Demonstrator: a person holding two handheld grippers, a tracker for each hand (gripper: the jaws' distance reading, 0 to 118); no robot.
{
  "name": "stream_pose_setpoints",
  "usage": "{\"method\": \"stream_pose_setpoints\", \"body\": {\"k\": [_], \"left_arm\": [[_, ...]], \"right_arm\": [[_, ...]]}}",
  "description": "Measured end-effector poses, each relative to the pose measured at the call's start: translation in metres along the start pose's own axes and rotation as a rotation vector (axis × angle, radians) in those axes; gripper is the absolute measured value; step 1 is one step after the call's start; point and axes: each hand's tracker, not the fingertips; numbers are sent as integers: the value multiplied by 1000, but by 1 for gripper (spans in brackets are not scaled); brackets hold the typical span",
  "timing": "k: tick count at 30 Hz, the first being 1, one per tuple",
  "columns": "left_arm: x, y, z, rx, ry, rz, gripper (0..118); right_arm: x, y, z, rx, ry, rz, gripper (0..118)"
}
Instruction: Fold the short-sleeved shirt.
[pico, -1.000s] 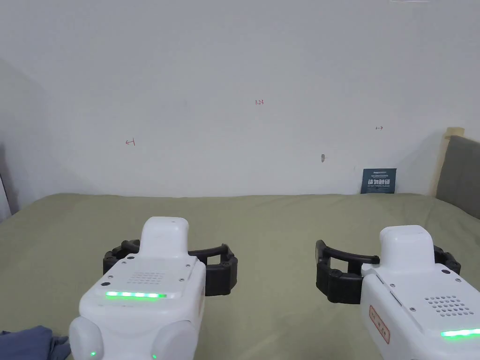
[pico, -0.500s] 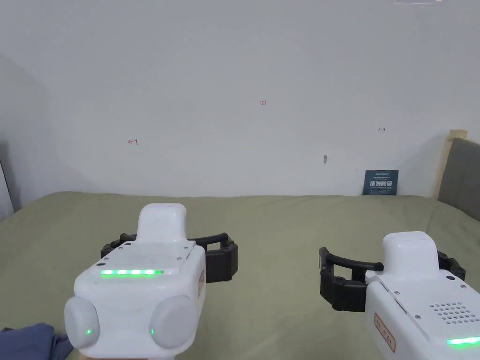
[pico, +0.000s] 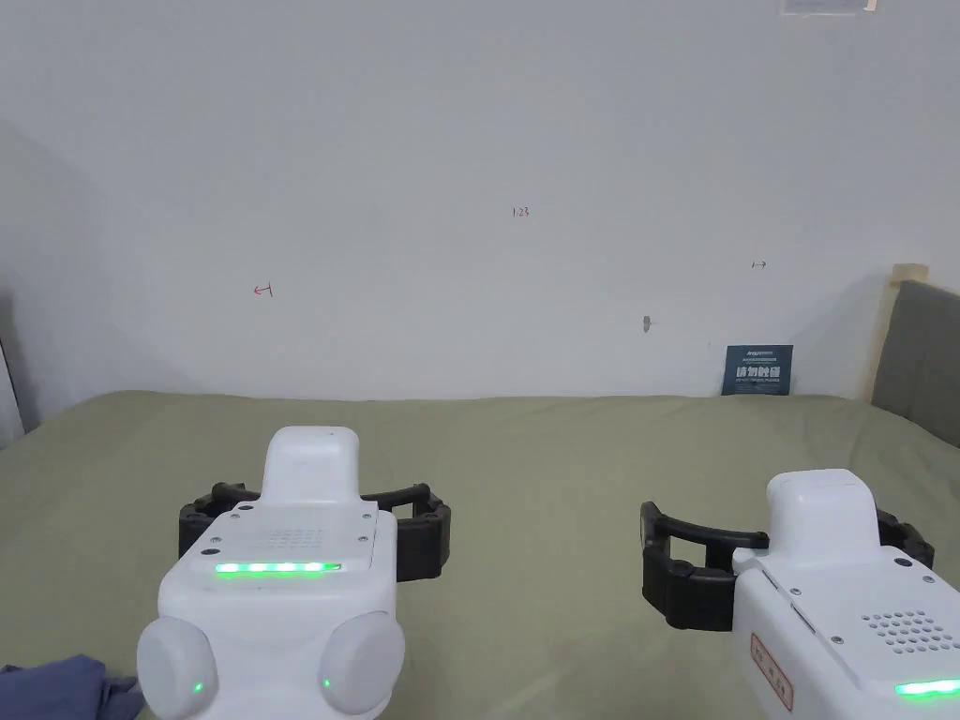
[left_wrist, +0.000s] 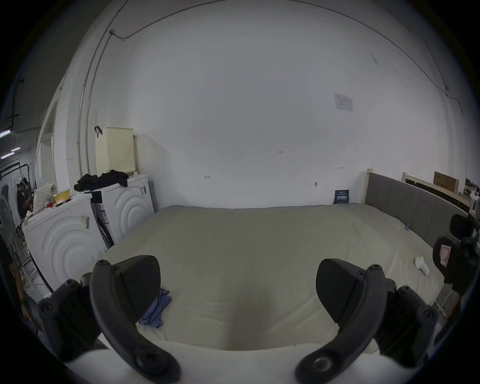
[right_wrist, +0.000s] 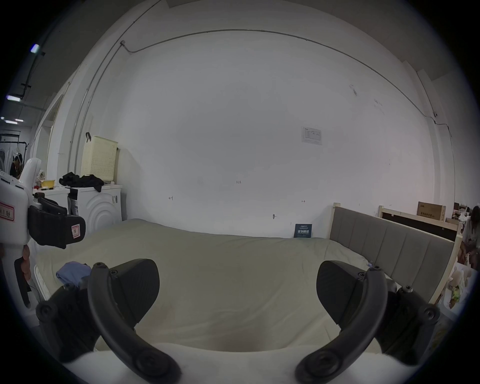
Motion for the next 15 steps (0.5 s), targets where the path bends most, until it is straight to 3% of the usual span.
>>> {"method": "stream_pose_setpoints", "body": {"k": [15], "left_arm": [[-3, 1, 2, 3, -38, 7, 118]], "right_arm": [[2, 2, 1, -4, 1, -12, 118]]}}
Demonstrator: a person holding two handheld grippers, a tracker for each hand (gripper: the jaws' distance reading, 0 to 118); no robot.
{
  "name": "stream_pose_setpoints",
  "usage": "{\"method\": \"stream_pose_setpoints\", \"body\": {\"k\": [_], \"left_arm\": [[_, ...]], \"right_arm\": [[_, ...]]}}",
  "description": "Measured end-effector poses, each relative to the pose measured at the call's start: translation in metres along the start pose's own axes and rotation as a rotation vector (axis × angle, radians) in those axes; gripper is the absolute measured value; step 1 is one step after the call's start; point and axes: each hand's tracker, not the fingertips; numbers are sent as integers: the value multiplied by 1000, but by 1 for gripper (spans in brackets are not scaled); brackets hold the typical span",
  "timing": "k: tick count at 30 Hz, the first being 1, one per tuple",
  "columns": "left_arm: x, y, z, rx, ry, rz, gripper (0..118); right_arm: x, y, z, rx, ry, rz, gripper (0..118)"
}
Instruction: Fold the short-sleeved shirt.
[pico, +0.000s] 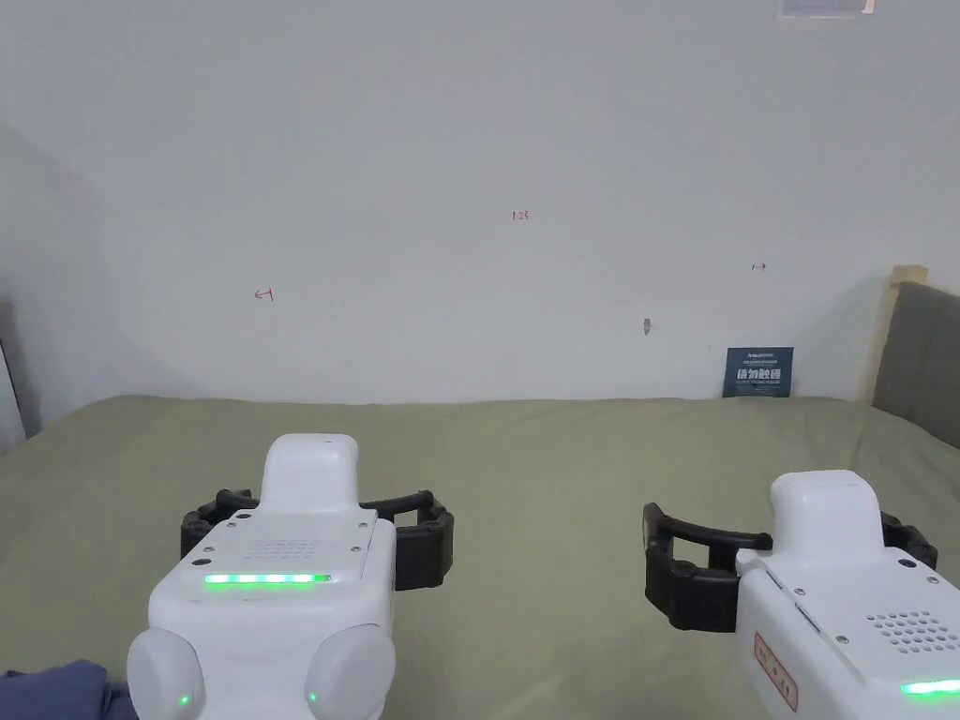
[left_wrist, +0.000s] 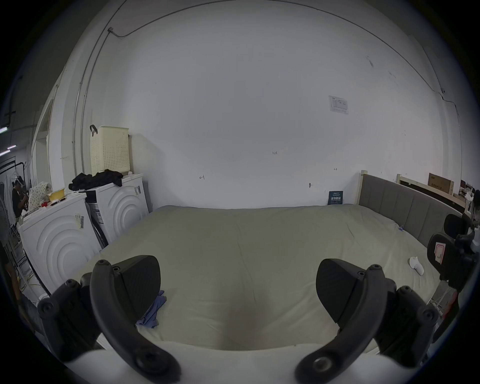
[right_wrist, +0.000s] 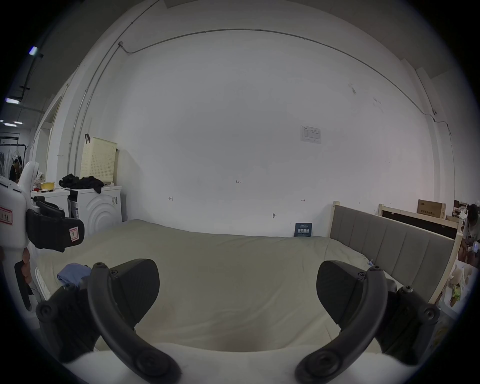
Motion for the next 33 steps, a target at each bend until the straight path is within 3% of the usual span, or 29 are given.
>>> {"method": "stream_pose_setpoints", "body": {"k": [33], "left_arm": [[2, -3, 3, -8, -14, 5, 118]], "right_arm": [[2, -4, 2, -7, -11, -2, 118]]}}
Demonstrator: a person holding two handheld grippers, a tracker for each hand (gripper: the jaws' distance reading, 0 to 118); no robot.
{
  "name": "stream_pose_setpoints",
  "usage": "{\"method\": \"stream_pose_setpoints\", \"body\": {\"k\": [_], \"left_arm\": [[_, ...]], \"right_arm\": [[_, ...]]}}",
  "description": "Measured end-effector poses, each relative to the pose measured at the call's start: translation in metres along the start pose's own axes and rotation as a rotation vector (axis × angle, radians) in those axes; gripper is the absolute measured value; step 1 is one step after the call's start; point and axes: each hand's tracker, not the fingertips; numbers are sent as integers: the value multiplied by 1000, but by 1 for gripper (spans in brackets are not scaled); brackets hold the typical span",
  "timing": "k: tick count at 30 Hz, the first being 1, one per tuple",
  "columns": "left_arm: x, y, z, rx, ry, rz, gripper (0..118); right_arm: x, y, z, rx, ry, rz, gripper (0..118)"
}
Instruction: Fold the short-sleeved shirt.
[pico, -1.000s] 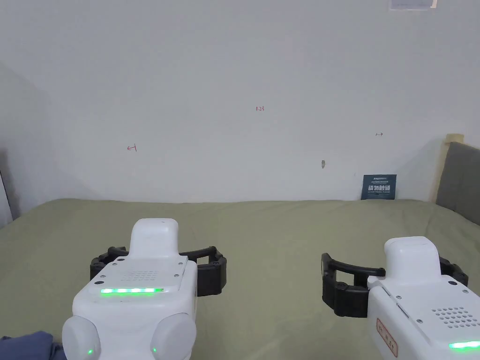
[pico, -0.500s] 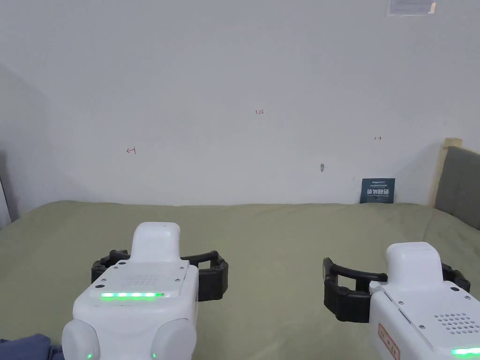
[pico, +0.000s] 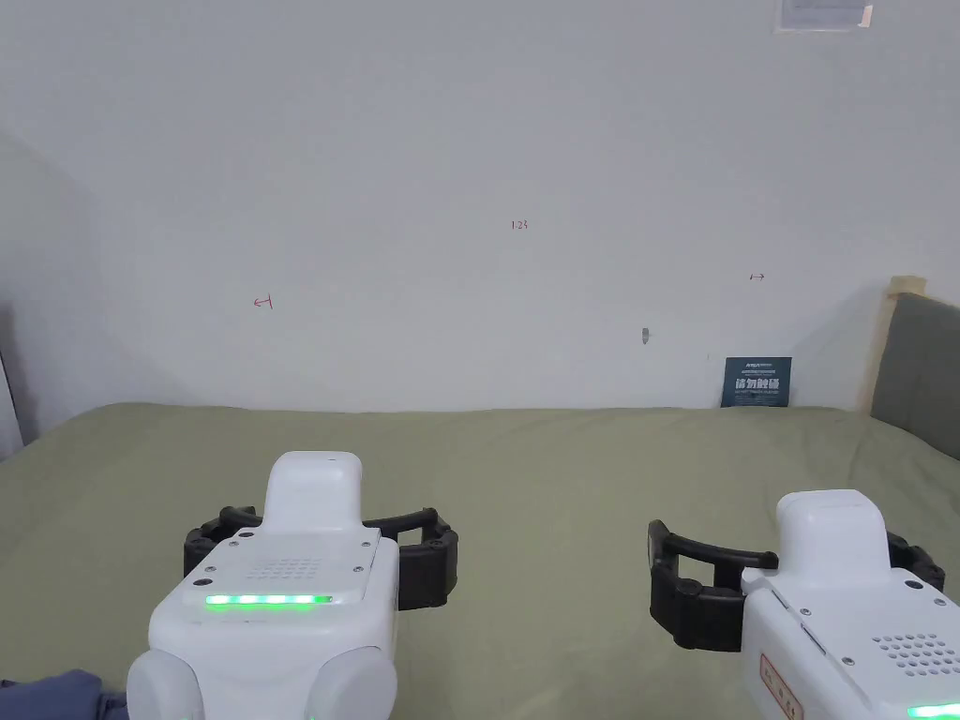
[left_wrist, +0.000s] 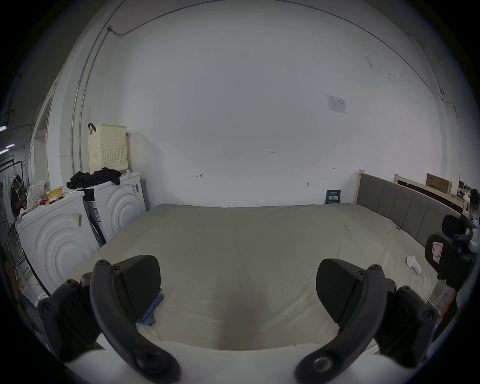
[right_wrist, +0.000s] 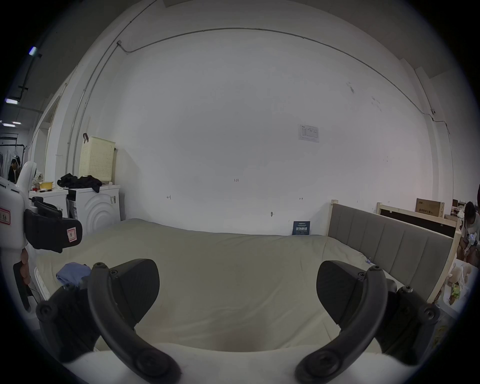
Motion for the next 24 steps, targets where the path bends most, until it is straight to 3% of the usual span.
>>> {"method": "stream_pose_setpoints", "body": {"k": [12, 19, 24], "left_arm": [[-1, 2, 3, -3, 4, 40, 118], [1, 0, 1, 40, 60, 48, 118], [2, -2, 6, 16, 23, 45, 118]], "right_arm": [[-1, 0, 1, 1, 4, 2, 118], [-1, 3, 1, 7, 2, -17, 118], [-2, 1, 1, 2, 5, -47, 118]]}}
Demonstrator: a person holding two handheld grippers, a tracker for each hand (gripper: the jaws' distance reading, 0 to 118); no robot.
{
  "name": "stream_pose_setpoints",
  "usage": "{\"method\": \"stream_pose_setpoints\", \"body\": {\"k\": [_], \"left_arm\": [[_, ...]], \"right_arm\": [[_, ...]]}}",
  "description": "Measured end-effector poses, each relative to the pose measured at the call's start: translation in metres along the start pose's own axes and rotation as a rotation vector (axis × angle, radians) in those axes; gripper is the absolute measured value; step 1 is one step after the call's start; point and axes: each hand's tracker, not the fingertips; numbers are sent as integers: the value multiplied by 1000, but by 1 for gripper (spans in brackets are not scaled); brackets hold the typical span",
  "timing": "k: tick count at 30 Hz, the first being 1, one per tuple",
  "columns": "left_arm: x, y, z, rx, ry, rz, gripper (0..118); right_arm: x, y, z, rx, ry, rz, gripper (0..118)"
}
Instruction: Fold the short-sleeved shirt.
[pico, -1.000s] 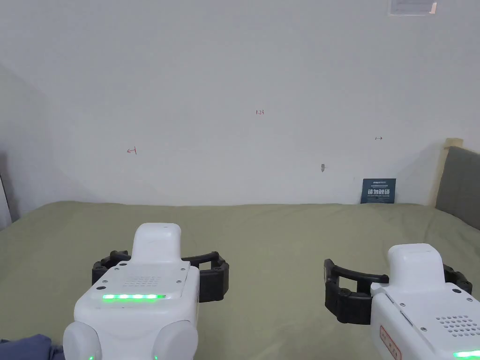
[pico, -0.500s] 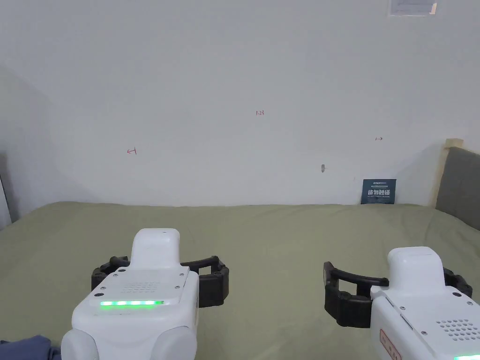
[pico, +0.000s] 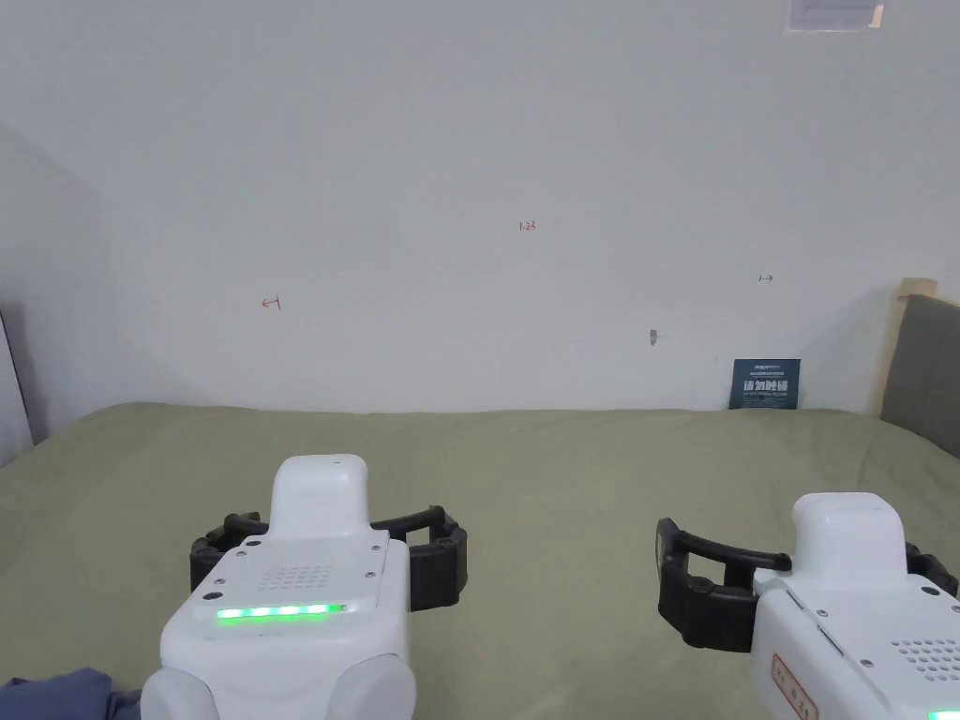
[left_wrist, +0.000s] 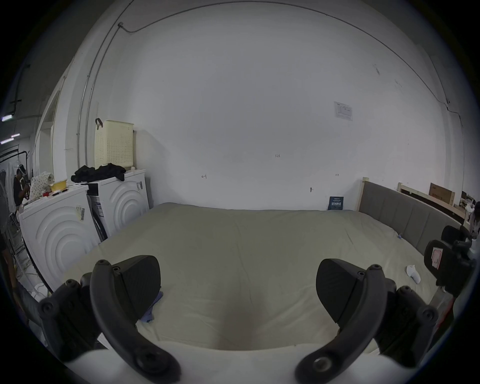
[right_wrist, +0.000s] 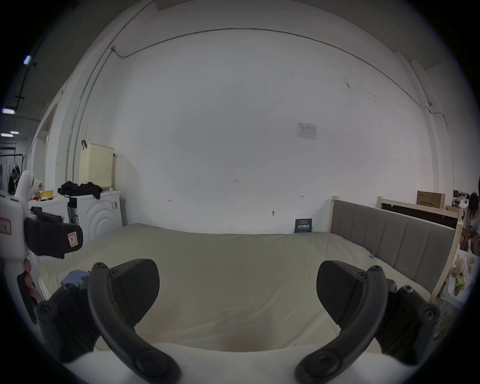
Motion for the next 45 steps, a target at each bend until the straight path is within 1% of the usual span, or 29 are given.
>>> {"method": "stream_pose_setpoints", "body": {"k": [2, 5, 7, 9, 11, 14, 17, 25, 29, 37, 45], "left_arm": [[3, -3, 2, -9, 15, -40, 118], [2, -5, 7, 5, 4, -57, 118], [6, -5, 7, -4, 77, -91, 118], [4, -4, 8, 11, 34, -82, 118], [-2, 1, 8, -9, -37, -28, 118], [-4, 3, 8, 3, 5, -12, 118], [0, 3, 8, 25, 47, -72, 118], [3, 0, 11, 3, 12, -78, 118], [7, -2, 13, 14, 24, -92, 118], [2, 4, 16, 9, 3, -57, 118], [-3, 5, 14, -3, 20, -48, 118]], "right_arm": [[0, 0, 0, -3, 3, 1, 118], [-1, 0, 1, -3, -1, 17, 118], [0, 1, 1, -3, -2, 20, 118], [0, 2, 1, -2, -1, 18, 118], [0, 2, 1, -2, -4, 13, 118], [0, 0, 3, -5, -5, 12, 118], [0, -1, 3, -10, -13, 12, 118], [-2, -4, 2, -19, 3, 10, 118], [-3, -4, 3, -18, 5, 11, 118], [-7, -4, 3, -20, 17, 16, 118], [-5, -3, 4, -18, 13, 18, 118]]}}
